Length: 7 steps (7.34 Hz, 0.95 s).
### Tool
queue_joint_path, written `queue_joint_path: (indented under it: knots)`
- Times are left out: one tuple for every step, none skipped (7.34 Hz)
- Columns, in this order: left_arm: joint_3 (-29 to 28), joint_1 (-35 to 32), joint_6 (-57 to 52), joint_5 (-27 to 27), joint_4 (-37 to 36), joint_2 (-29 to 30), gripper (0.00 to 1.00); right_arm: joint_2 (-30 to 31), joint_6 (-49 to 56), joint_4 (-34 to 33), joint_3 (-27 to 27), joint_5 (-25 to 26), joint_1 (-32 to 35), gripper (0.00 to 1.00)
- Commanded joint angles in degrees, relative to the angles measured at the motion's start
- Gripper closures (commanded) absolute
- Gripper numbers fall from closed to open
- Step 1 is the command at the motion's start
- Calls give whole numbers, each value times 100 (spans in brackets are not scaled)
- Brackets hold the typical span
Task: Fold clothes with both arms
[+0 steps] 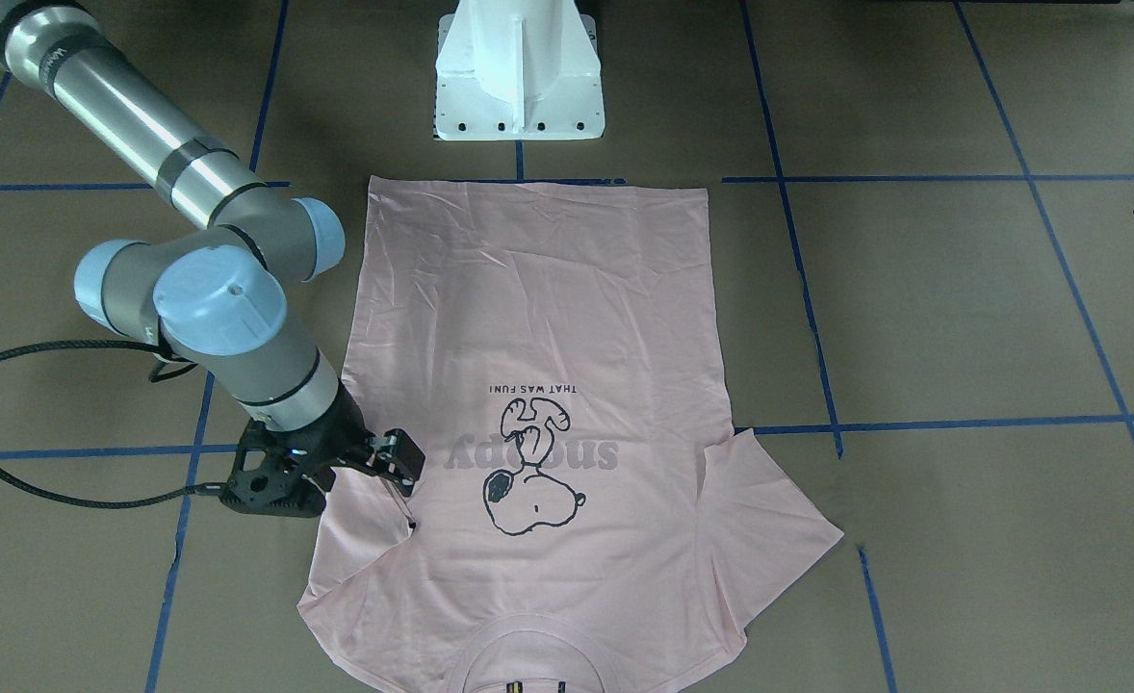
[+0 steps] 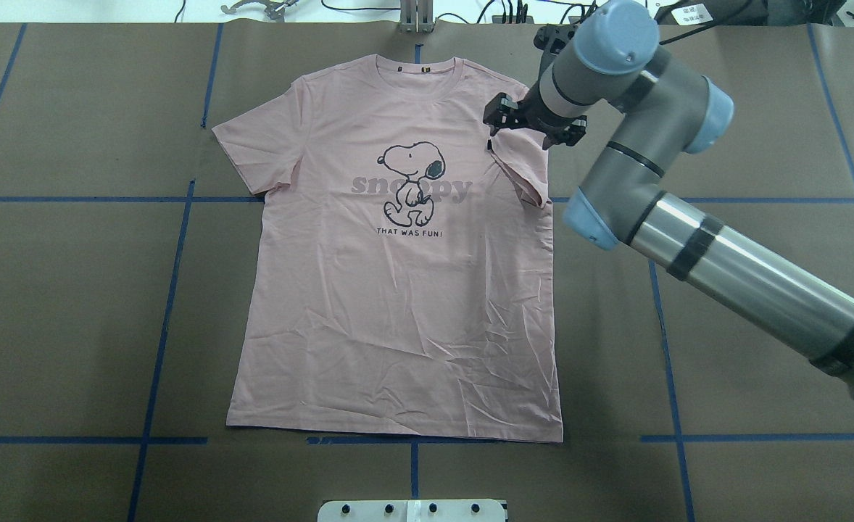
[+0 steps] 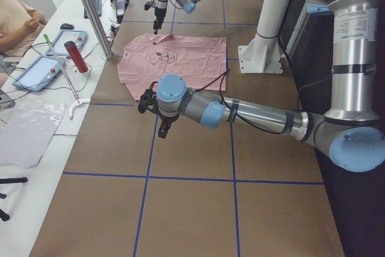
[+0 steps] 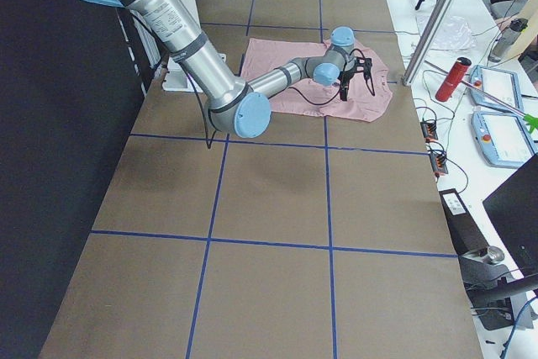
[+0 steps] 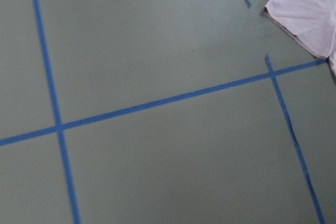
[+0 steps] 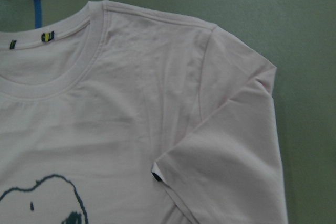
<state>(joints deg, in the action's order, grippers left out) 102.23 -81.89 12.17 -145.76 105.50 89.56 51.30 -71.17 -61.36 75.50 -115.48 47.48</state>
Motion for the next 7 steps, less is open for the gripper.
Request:
queue_joint_path:
  knots:
    - [-684,786,1162,82,93,1076,1,1386,-2,-34,1664,-412,51,0]
    - [-982,1171,1600,431,93,1568,1,1670,-2,-43,1992,-527,60,0]
    - [-1185,1540,1979,896,102,1973,2,1864,-2,-43,2187,-537,60,0]
    - [-1692,1831,2452,1005,372,2456,2,2022,7,-26,2267,-545,60,0]
    - [-2332,2113,2944,1345,1253,2713,2,2137,-2,-17,2398,-545,60,0]
    - [-2800,2202,3324,1618,1976,2820,2,2216,-2,-43,2495,-545,60,0]
    - [-3422,2438,3554,1795,2366,3221,4,2322,-2,-8,2522,-545,68,0]
